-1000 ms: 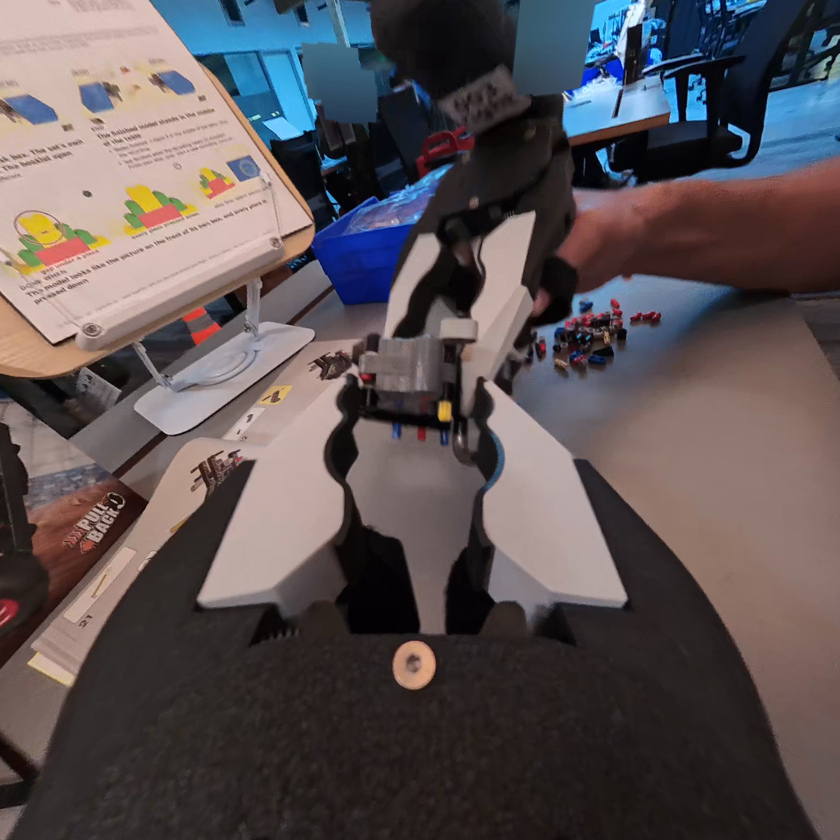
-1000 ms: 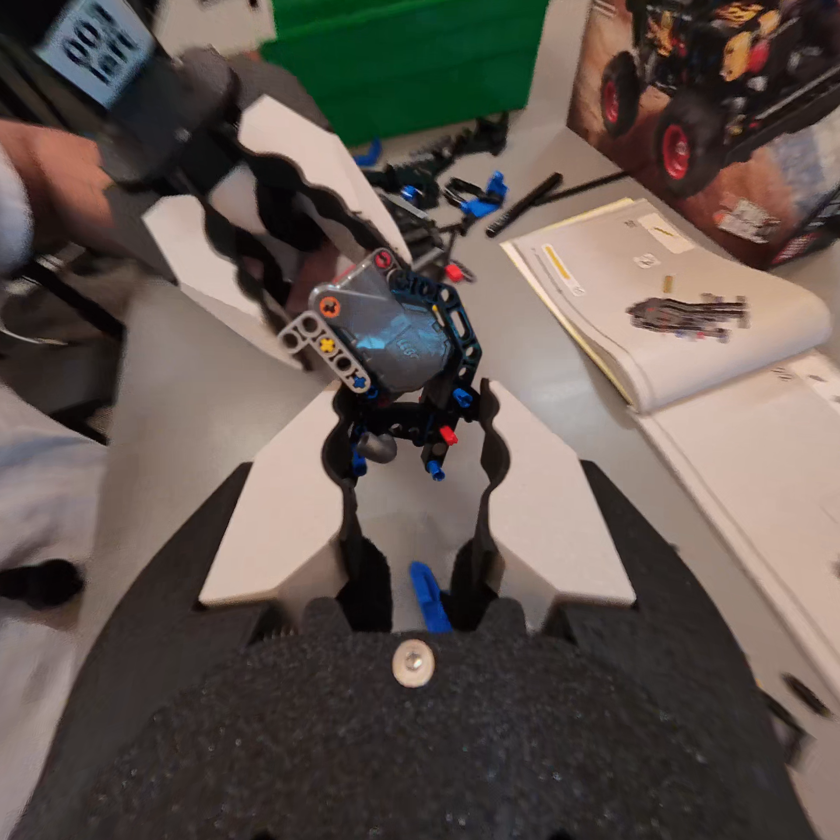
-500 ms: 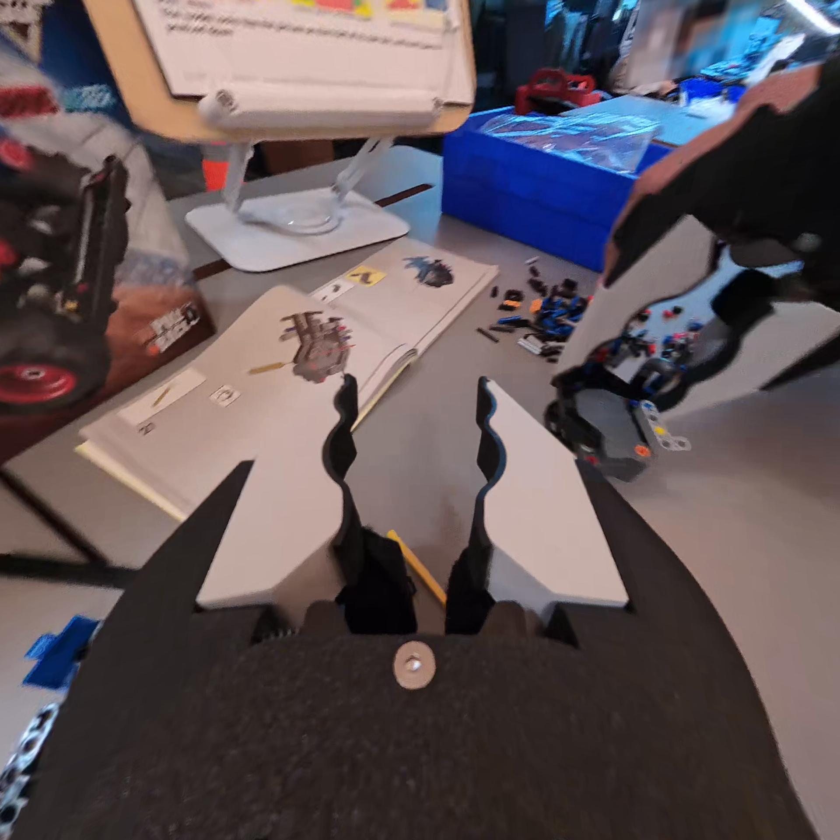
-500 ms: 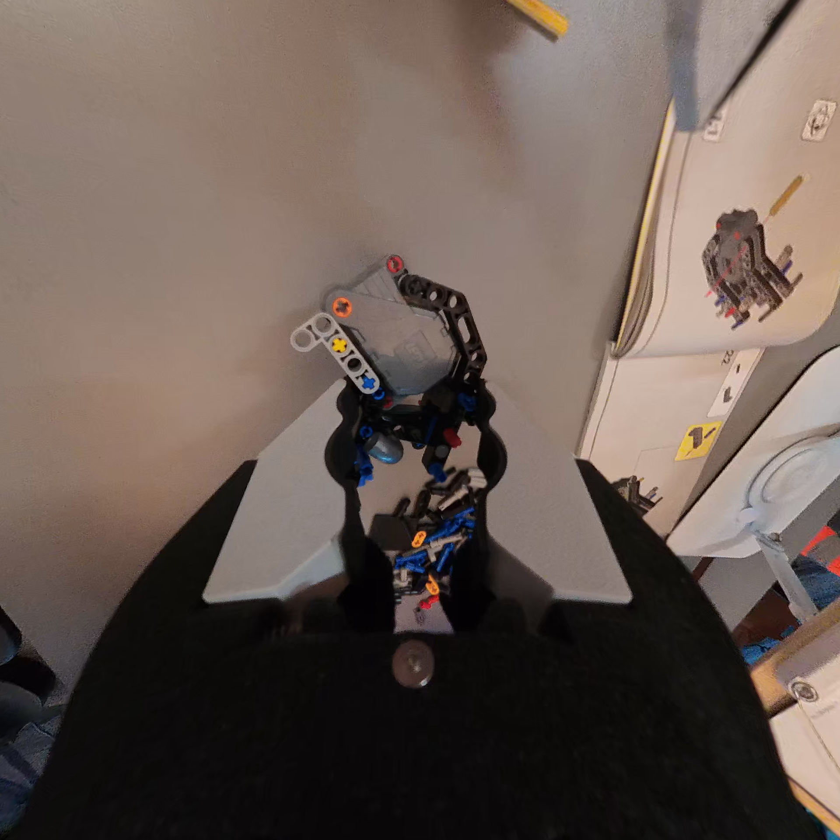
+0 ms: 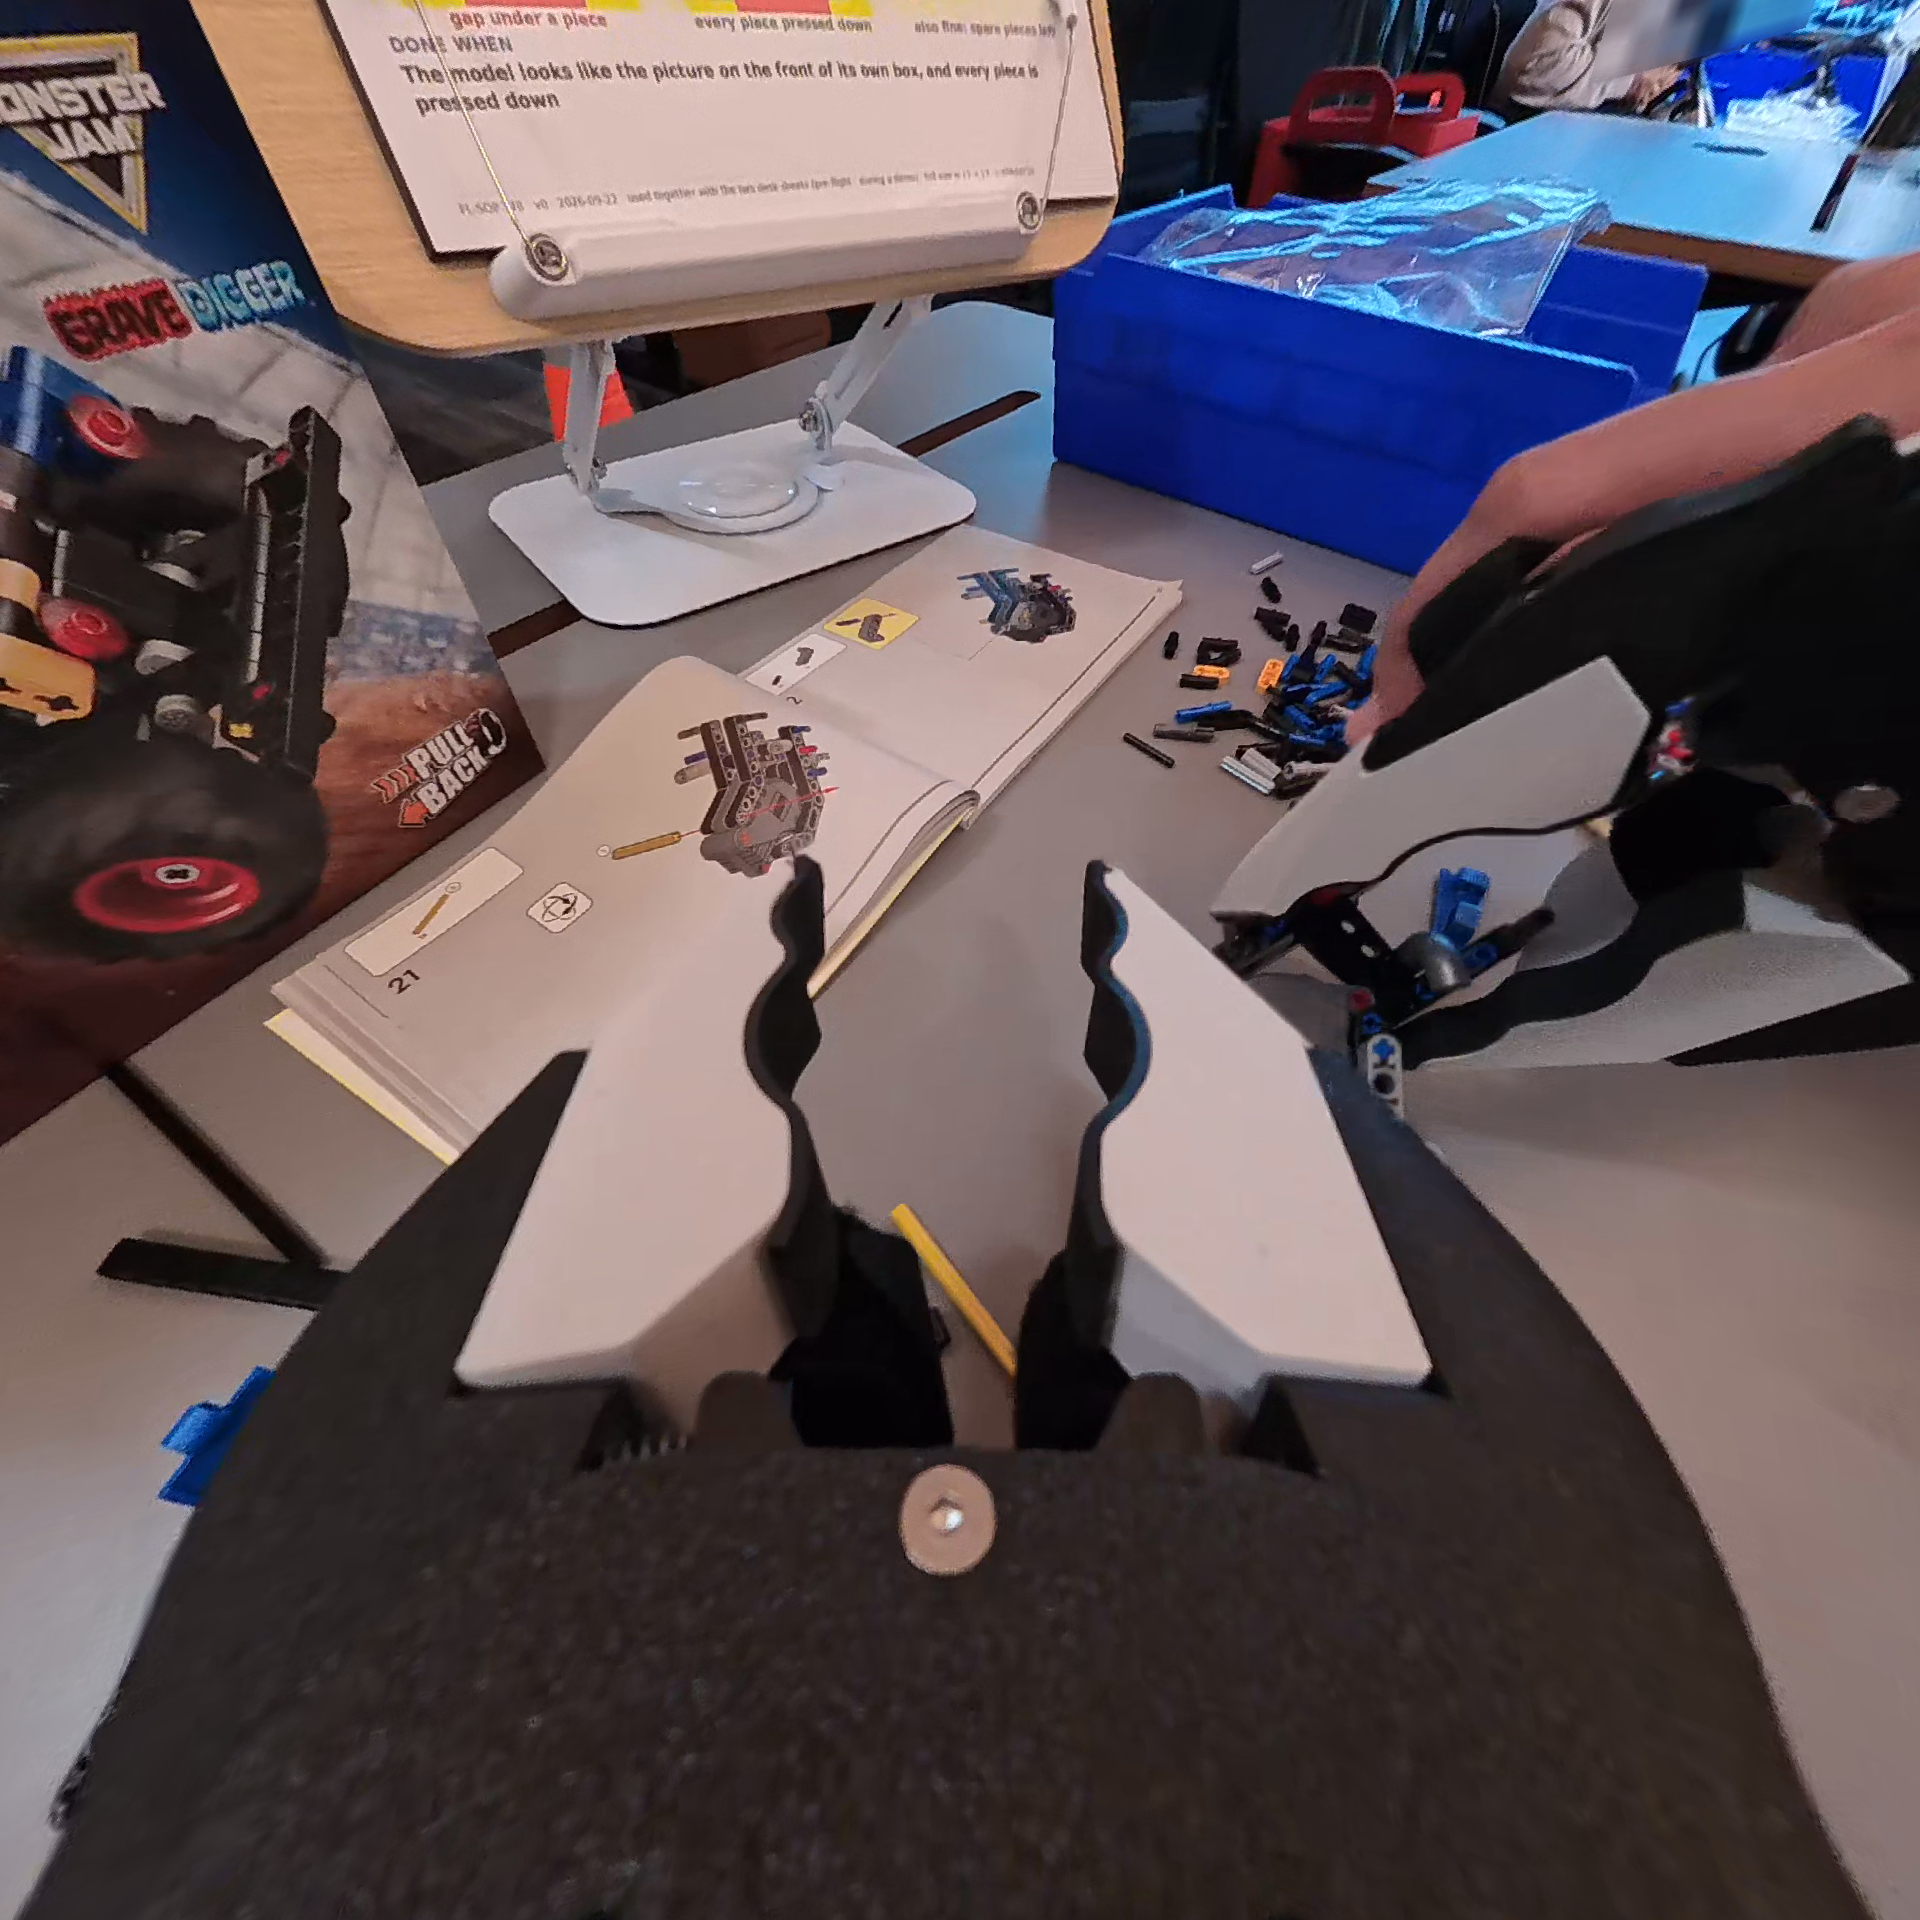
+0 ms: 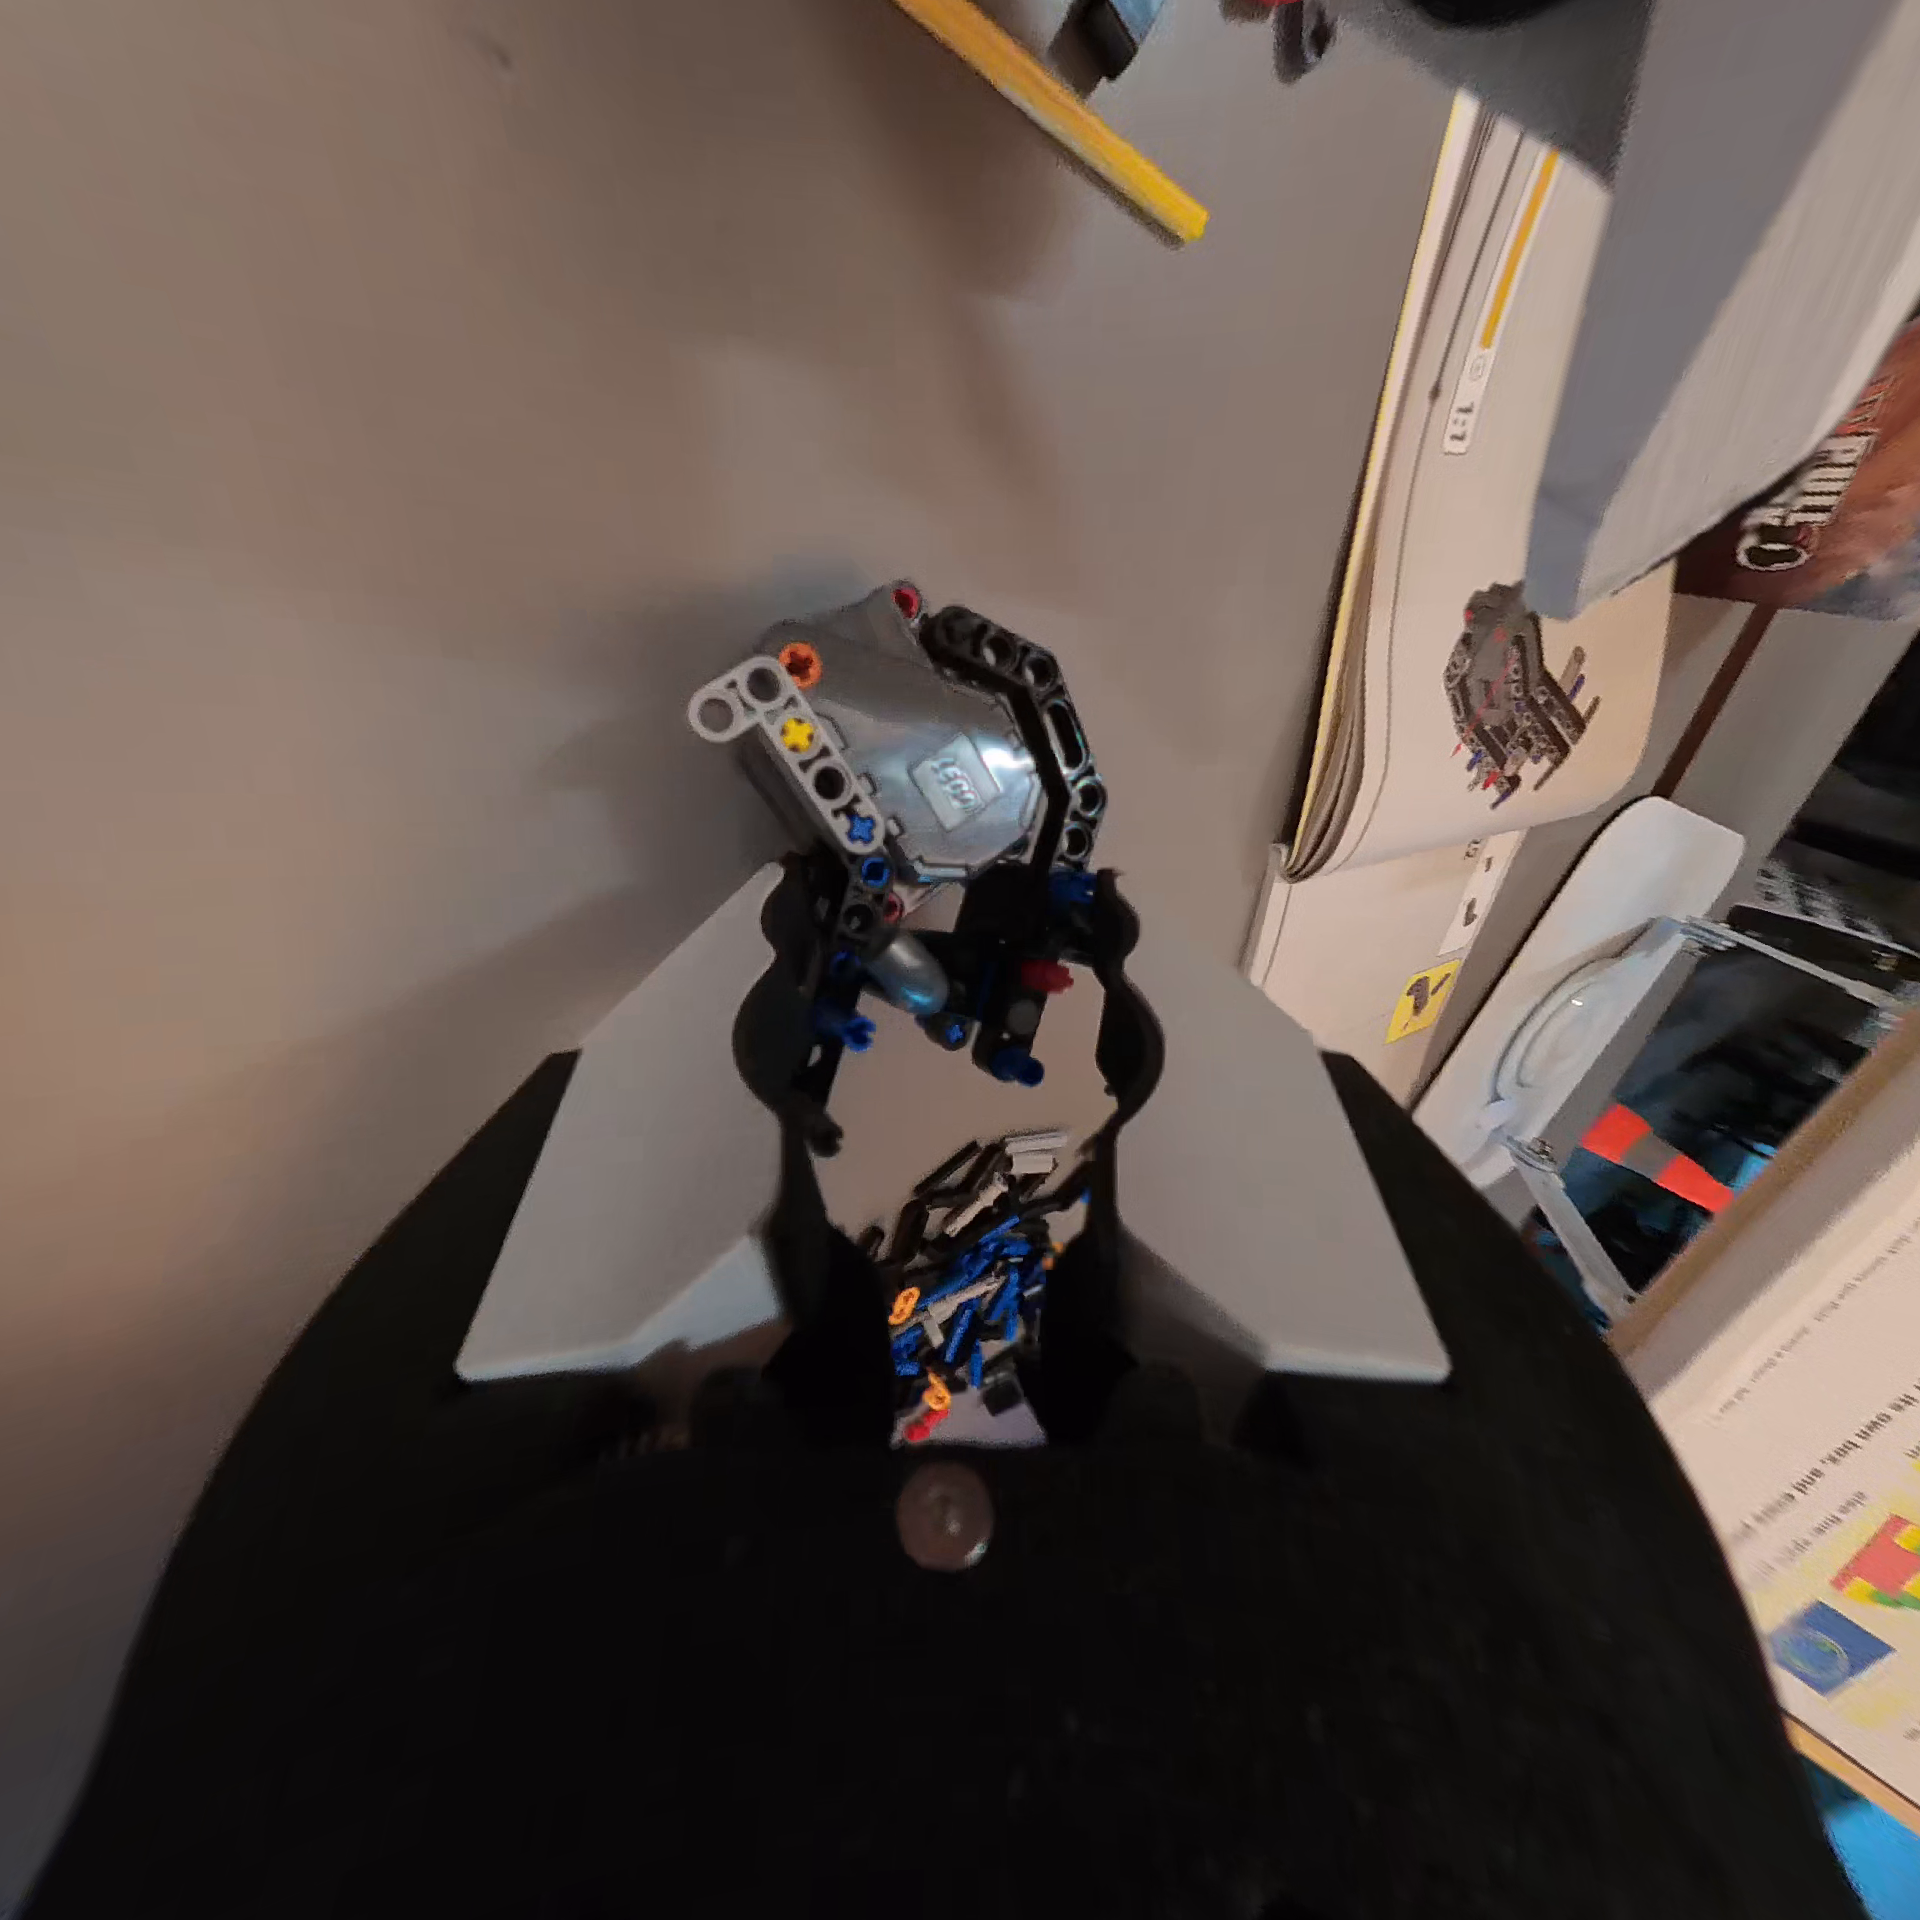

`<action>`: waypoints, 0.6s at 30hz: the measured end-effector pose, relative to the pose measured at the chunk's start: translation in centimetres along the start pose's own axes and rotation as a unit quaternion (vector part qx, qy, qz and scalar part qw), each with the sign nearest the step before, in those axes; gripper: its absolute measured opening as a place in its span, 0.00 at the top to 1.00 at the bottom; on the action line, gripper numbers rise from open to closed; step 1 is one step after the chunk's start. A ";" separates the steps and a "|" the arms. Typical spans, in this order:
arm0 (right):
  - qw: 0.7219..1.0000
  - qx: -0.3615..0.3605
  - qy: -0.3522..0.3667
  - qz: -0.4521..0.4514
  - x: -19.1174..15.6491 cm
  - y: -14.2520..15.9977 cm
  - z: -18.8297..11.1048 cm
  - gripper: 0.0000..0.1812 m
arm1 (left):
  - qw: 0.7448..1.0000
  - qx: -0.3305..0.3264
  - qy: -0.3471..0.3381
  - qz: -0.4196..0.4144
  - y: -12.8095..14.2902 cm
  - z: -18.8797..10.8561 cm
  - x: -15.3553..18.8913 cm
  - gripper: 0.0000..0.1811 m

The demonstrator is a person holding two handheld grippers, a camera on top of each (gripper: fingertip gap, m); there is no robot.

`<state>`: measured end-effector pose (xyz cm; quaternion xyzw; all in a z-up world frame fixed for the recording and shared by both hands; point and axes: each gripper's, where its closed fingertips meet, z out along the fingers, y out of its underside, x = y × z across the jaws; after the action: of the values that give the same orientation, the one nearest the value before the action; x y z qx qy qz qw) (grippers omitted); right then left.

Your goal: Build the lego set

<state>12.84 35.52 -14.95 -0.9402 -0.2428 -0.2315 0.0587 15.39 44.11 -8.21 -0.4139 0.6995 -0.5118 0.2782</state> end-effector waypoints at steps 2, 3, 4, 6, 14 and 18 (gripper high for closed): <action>0.999 -0.016 0.028 -0.021 0.1 0.3 0.2 0.69 | 1.000 -0.004 -0.001 -0.001 0.2 0.1 -0.2 0.74; 0.999 -0.019 0.036 -0.033 0.0 0.3 0.3 0.69 | 1.000 -0.005 0.001 -0.004 0.3 0.1 -0.2 0.74; 0.998 -0.019 0.038 -0.043 -0.1 0.2 0.3 0.68 | 1.000 -0.007 0.004 -0.008 0.4 0.2 -0.2 0.74; 0.998 -0.010 0.035 -0.050 -0.3 0.0 0.1 0.66 | 1.000 -0.008 0.011 -0.017 0.6 0.3 -0.1 0.74; 0.949 0.245 -0.080 0.183 -0.9 5.4 -6.7 0.60 | 0.998 -0.020 0.042 -0.053 0.6 -0.2 -0.4 0.72; 0.889 0.309 -0.168 0.293 -4.0 10.2 -3.3 0.71 | 0.991 -0.067 0.112 -0.033 0.5 -1.3 1.4 0.72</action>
<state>13.35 24.10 -13.86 -0.9279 -0.0221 0.0439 0.3695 13.46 43.60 -8.23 -0.3949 0.7448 -0.5157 0.1530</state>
